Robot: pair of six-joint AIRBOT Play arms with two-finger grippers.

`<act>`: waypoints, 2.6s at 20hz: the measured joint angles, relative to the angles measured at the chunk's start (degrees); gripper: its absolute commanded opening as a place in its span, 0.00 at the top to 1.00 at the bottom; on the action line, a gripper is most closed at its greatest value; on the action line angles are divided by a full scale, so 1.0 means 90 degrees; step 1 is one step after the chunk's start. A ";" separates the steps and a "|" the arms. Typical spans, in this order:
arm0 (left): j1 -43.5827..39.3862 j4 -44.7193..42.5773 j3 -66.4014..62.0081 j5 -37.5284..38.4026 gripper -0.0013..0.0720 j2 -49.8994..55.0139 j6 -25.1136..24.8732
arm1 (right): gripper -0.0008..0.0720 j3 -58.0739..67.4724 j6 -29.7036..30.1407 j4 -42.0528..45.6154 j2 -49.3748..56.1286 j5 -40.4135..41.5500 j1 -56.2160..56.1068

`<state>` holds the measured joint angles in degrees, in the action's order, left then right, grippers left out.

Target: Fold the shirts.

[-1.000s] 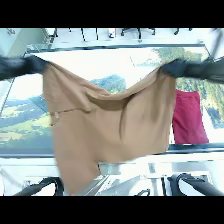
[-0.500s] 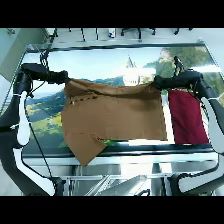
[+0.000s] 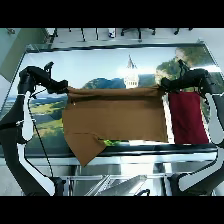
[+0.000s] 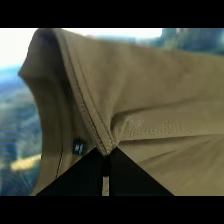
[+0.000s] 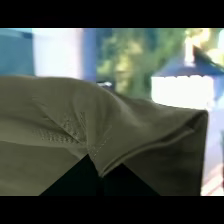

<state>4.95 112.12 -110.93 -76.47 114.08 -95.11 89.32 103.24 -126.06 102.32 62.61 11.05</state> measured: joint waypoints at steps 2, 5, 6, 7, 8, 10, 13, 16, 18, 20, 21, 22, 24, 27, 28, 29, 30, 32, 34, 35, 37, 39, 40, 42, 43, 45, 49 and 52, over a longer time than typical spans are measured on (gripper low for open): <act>-0.0007 -0.0066 0.0158 -0.0255 0.96 0.0010 0.0134 | 0.96 -0.0032 -0.0053 0.0282 0.0087 0.0068 0.0012; -0.0029 -0.0129 0.0376 -0.0464 0.96 0.0010 0.0350 | 0.96 -0.0053 -0.0095 0.0515 0.0291 0.0109 -0.0007; -0.0041 -0.0148 0.0464 -0.0515 0.96 0.0010 0.0406 | 0.96 -0.0058 -0.0097 0.0578 0.0357 0.0114 -0.0019; -0.0061 -0.0153 0.0539 -0.0544 0.96 0.0010 0.0437 | 0.96 -0.0061 -0.0102 0.0622 0.0410 0.0114 -0.0024; -0.0083 -0.0192 0.0612 -0.0561 0.96 0.0010 0.0471 | 0.96 -0.0061 -0.0126 0.0634 0.0447 0.0102 -0.0029; -0.0114 -0.0194 0.0697 -0.0551 0.96 0.0015 0.0517 | 0.96 -0.0061 -0.0126 0.0678 0.0500 0.0056 -0.0041; -0.0170 -0.0194 0.0755 -0.0435 0.96 0.0022 0.0529 | 0.96 -0.0061 -0.0124 0.0704 0.0532 0.0022 -0.0044; -0.0257 -0.0192 0.0775 -0.0335 0.93 0.0022 0.0556 | 0.45 -0.0061 -0.0124 0.0695 0.0544 0.0007 -0.0041; -0.0321 -0.0170 0.0777 -0.0270 0.41 0.0022 0.0566 | 0.45 -0.0061 -0.0121 0.0525 0.0539 0.0012 -0.0041; -0.0381 -0.0138 0.0777 -0.0248 0.22 0.0022 0.0566 | 0.45 -0.0063 -0.0124 0.0304 0.0474 0.0036 -0.0041; -0.0401 -0.0131 0.0777 -0.0284 0.22 0.0017 0.0566 | 0.45 -0.0058 -0.0121 0.0189 0.0406 0.0051 -0.0041; -0.0406 -0.0121 0.0760 -0.0401 0.22 0.0010 0.0566 | 0.46 -0.0044 -0.0121 0.0114 0.0316 0.0134 -0.0027; -0.0333 -0.0121 0.0595 -0.0826 0.22 -0.0002 0.0566 | 0.46 0.0015 -0.0124 0.0012 0.0063 0.0396 0.0073; -0.0041 -0.0138 0.0131 -0.1846 0.22 -0.0119 0.0692 | 0.46 0.0068 -0.0148 -0.0022 -0.0491 0.1003 0.0464; 0.0090 -0.0158 0.0056 -0.2147 0.22 -0.0265 0.0743 | 0.46 0.0075 -0.0194 0.0046 -0.0714 0.1236 0.0651; 0.0206 -0.0221 0.0083 -0.2339 0.22 -0.0476 0.0787 | 0.47 0.0056 -0.0238 0.0158 -0.0928 0.1462 0.0823; 0.0318 -0.0267 0.0226 -0.2453 0.22 -0.0743 0.0811 | 0.49 -0.0029 -0.0262 0.0321 -0.1175 0.1690 0.1003; 0.0517 -0.0369 0.0959 -0.2501 0.22 -0.1511 0.0831 | 0.49 -0.0444 -0.0260 0.0588 -0.1715 0.1955 0.1292; 0.0661 -0.0415 0.2203 -0.2297 0.22 -0.2453 0.0743 | 0.49 -0.1209 -0.0126 0.0772 -0.2329 0.2030 0.1515; 0.0709 -0.0435 0.2909 -0.2125 0.22 -0.2917 0.0721 | 0.49 -0.1668 -0.0041 0.0838 -0.2642 0.1923 0.1603; 0.0772 -0.0437 0.4563 -0.1656 0.22 -0.3912 0.0631 | 0.49 -0.2535 0.0056 0.0896 -0.3162 0.1632 0.1717; 0.0804 -0.0432 0.6144 -0.1093 0.22 -0.4743 0.0559 | 0.49 -0.3279 0.0109 0.0935 -0.3509 0.1355 0.1785; 0.0816 -0.0347 0.6849 -0.0792 0.22 -0.5078 0.0493 | 0.49 -0.3568 0.0151 0.0957 -0.3611 0.1277 0.1804; 0.0823 0.0039 0.7990 -0.0180 0.22 -0.5559 0.0306 | 0.49 -0.3985 0.0155 0.0957 -0.3738 0.1180 0.1826; 0.0826 0.0257 0.8400 0.0129 0.23 -0.5712 0.0194 | 0.49 -0.4126 0.0175 0.0954 -0.3774 0.1139 0.1831; 0.0828 0.0712 0.9010 0.0721 0.23 -0.5867 0.0005 | 0.49 -0.4308 0.0197 0.0928 -0.3823 0.1095 0.1843; 0.0726 0.1370 0.9425 0.1219 0.41 -0.5593 -0.0231 | 0.49 -0.4447 0.0255 0.0777 -0.3854 0.1052 0.1846; 0.0515 0.1525 0.9294 0.1486 0.92 -0.5178 -0.0355 | 0.47 -0.4478 0.0299 0.0707 -0.3861 0.1047 0.1846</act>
<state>9.58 125.84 -27.29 -63.09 67.48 -98.30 49.01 105.93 -119.70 67.57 72.03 27.66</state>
